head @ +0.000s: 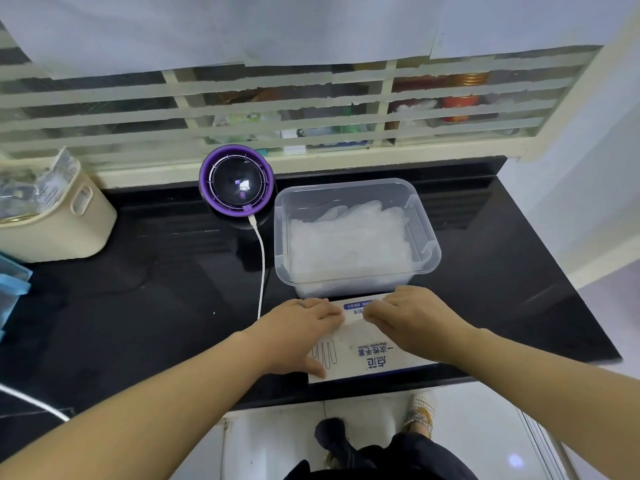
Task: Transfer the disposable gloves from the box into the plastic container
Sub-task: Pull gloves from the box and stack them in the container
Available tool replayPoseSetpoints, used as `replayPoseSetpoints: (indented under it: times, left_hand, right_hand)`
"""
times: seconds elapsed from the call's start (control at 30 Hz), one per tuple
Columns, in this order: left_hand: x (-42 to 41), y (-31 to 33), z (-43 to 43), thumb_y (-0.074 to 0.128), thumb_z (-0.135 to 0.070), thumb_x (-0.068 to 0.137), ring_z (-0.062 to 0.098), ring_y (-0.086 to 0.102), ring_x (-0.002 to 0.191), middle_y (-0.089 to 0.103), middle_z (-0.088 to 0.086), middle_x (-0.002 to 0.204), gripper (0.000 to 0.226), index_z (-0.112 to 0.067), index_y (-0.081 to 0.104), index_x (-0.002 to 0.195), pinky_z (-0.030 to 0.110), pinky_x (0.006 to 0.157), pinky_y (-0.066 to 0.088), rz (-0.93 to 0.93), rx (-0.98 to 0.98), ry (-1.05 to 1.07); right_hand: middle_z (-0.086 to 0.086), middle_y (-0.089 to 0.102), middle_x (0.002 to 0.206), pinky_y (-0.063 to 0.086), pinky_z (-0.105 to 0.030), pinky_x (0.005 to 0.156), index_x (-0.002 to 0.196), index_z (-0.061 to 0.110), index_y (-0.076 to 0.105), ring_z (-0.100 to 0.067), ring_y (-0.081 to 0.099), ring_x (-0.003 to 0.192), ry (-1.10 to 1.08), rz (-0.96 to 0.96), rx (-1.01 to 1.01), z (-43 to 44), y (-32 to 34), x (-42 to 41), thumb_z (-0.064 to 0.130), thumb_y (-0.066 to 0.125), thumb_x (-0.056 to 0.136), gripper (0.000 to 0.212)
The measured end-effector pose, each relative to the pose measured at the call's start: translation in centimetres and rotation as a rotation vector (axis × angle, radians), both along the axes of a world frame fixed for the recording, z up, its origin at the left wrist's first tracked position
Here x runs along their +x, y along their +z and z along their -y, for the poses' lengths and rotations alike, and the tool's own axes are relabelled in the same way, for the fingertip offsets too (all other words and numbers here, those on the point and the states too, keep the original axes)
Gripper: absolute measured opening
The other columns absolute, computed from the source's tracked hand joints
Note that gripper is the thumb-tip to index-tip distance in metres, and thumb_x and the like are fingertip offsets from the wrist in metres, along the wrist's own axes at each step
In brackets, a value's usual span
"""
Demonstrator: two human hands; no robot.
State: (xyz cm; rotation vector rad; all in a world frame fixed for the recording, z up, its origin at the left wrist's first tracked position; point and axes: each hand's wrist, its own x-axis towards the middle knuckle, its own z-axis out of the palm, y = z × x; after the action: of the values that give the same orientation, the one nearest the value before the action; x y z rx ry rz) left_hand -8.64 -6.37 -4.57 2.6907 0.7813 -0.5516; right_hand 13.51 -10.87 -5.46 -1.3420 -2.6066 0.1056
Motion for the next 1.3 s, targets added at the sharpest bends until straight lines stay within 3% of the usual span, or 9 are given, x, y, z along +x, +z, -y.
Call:
replayPoseSetpoints:
  times: [0.1,0.27,0.47,0.67,0.8,0.93,1.03,1.17,1.3]
  left_hand:
    - [0.1,0.2,0.1,0.06,-0.057,0.085,0.018,0.025,0.141,0.031,-0.001,0.153,0.08,-0.019,0.03,0.149,0.032,0.117,0.02,-0.034,0.04,-0.012]
    - [0.1,1.1,0.3,0.064,-0.053,0.084,0.013,0.026,0.141,0.03,-0.008,0.153,0.081,-0.022,0.029,0.149,0.026,0.115,0.021,0.018,-0.065,0.075]
    - [-0.8,7.2,-0.9,0.075,-0.044,0.078,-0.015,0.05,0.112,0.052,-0.031,0.125,0.065,-0.037,0.047,0.136,0.012,0.1,0.038,0.351,-0.555,0.505]
    - [-2.5,11.4,-5.2,0.077,-0.052,0.064,0.004,0.061,0.113,0.066,-0.014,0.121,0.061,-0.031,0.058,0.119,0.031,0.102,0.046,0.715,-0.855,0.821]
    - [-1.1,12.9,-5.9,0.057,-0.059,0.072,0.021,0.065,0.11,0.068,0.008,0.118,0.069,-0.012,0.06,0.123,0.037,0.098,0.048,0.957,-1.015,0.924]
    - [1.4,13.1,-6.6,0.068,-0.039,0.081,0.019,0.07,0.097,0.069,0.01,0.114,0.046,-0.02,0.057,0.122,0.036,0.092,0.054,0.978,-0.823,0.93]
    - [2.9,11.1,-7.5,0.069,-0.015,0.086,0.018,0.07,0.09,0.067,0.002,0.105,0.053,-0.025,0.048,0.134,0.04,0.088,0.056,0.956,-0.561,0.995]
    - [3.9,7.2,-7.8,0.058,-0.002,0.089,0.0,0.064,0.059,0.065,-0.002,0.094,0.07,-0.027,0.031,0.148,0.028,0.074,0.059,0.972,-0.333,1.132]
    - [4.4,4.8,-7.8,0.051,0.001,0.09,-0.004,0.063,0.062,0.061,-0.001,0.108,0.075,-0.029,0.021,0.151,0.019,0.064,0.053,0.971,-0.204,1.236]
  right_hand:
    - [0.001,0.054,0.053,0.045,-0.035,0.04,0.085,0.012,0.062,-0.019,0.047,0.043,-0.175,-0.292,0.068,-0.1,2.4,-0.6,0.027,0.041,0.094,0.027]
    - [0.009,0.048,0.054,0.045,-0.034,0.043,0.096,0.01,0.063,-0.011,0.046,0.043,-0.243,-0.5,0.136,-2.6,8.2,-0.8,0.028,0.044,0.095,0.026]
    - [0.027,0.04,0.057,0.033,-0.015,0.054,0.096,0.015,0.069,0.005,0.042,0.049,-0.219,-0.401,0.115,-4.0,13.2,1.0,0.027,0.054,0.093,0.02]
    - [0.012,0.066,0.07,0.046,-0.024,0.059,0.094,0.017,0.071,-0.009,0.057,0.059,-0.082,-0.173,0.199,-6.2,16.5,1.7,0.026,0.051,0.092,0.021]
    - [-0.001,0.068,0.069,0.051,-0.033,0.052,0.087,0.016,0.07,-0.023,0.062,0.058,0.046,-0.008,0.277,-7.8,17.0,1.6,0.031,0.044,0.091,0.031]
    - [-0.002,0.057,0.055,0.044,-0.028,0.046,0.078,0.012,0.068,-0.025,0.051,0.047,0.162,0.125,0.354,-9.4,15.9,1.4,0.009,0.062,0.083,0.008]
    - [-0.002,0.056,0.057,0.043,-0.026,0.048,0.084,0.013,0.069,-0.023,0.049,0.048,0.199,0.204,0.298,-11.1,13.9,1.7,0.007,0.075,0.076,0.011]
    - [0.001,0.062,0.114,0.047,-0.03,0.08,0.138,0.024,0.043,-0.019,0.057,0.098,-0.026,0.32,0.076,-11.7,11.2,1.1,0.033,0.05,0.097,0.042]
    - [-0.004,0.045,0.142,0.037,-0.042,0.104,0.143,0.023,0.034,-0.026,0.041,0.129,-0.19,0.354,-0.223,-11.5,9.2,-0.4,0.047,0.037,0.098,0.051]
